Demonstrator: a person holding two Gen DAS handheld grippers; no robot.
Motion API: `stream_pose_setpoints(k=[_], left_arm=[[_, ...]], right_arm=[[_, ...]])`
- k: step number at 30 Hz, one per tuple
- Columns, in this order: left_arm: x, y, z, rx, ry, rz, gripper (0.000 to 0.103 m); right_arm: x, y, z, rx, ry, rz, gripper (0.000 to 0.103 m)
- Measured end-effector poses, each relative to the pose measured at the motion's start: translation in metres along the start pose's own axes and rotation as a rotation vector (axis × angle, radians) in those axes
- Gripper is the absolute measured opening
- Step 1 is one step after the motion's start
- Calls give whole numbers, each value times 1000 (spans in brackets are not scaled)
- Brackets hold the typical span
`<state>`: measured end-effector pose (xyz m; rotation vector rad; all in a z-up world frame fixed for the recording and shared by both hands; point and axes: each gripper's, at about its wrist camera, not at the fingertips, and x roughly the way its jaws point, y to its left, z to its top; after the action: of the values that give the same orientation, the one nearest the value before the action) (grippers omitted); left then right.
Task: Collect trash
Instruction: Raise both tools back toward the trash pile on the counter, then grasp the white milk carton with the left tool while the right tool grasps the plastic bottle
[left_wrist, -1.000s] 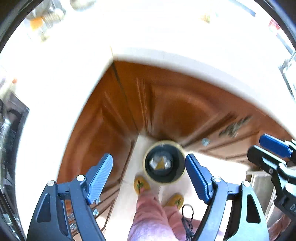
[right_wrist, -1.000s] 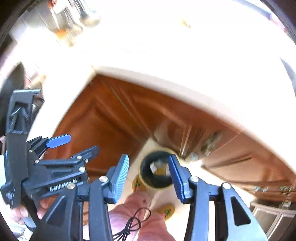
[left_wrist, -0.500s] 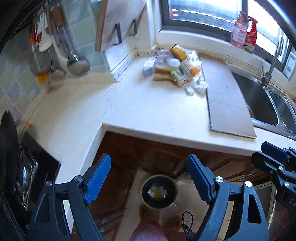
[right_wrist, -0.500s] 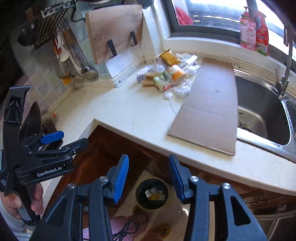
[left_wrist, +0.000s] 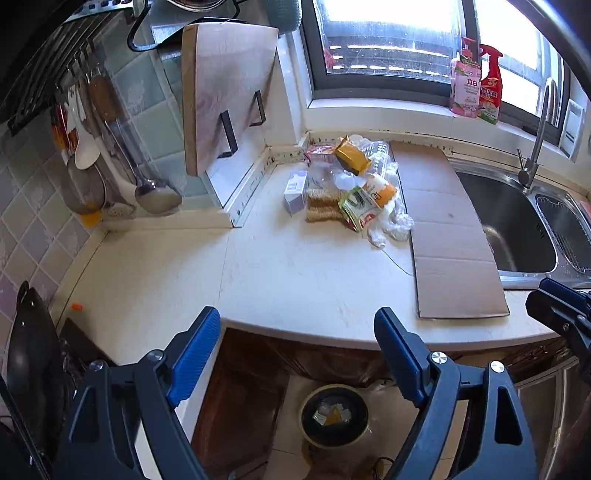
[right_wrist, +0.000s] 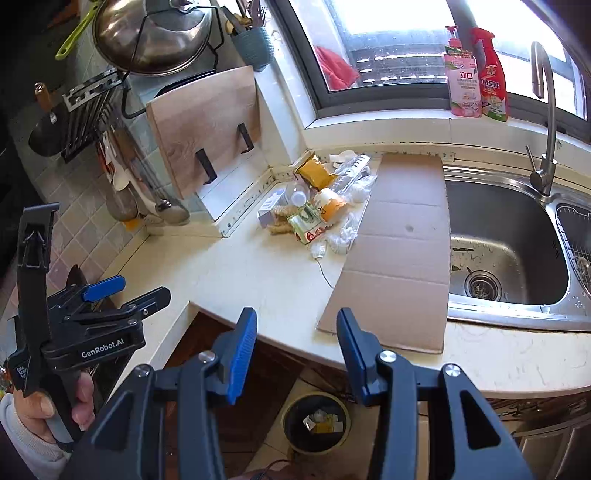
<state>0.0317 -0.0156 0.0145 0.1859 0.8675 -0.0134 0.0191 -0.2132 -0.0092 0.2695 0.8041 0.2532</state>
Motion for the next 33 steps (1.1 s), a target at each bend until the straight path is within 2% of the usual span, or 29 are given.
stream_pose_setpoints(k=[9, 19, 27, 29, 33], left_arm=[[39, 29, 44, 16, -25, -27, 84], [114, 48, 98, 70, -28, -115, 84], [166, 45, 121, 21, 10, -146, 82], [176, 42, 124, 19, 18, -126, 82], [195, 40, 130, 11, 48, -40, 82]], right_arm=[[37, 14, 43, 17, 5, -39, 45], [102, 34, 111, 44, 47, -97, 45], [183, 32, 176, 36, 180, -90, 45], [212, 26, 190, 30, 242, -66, 45], [274, 8, 204, 25, 374, -48, 45]])
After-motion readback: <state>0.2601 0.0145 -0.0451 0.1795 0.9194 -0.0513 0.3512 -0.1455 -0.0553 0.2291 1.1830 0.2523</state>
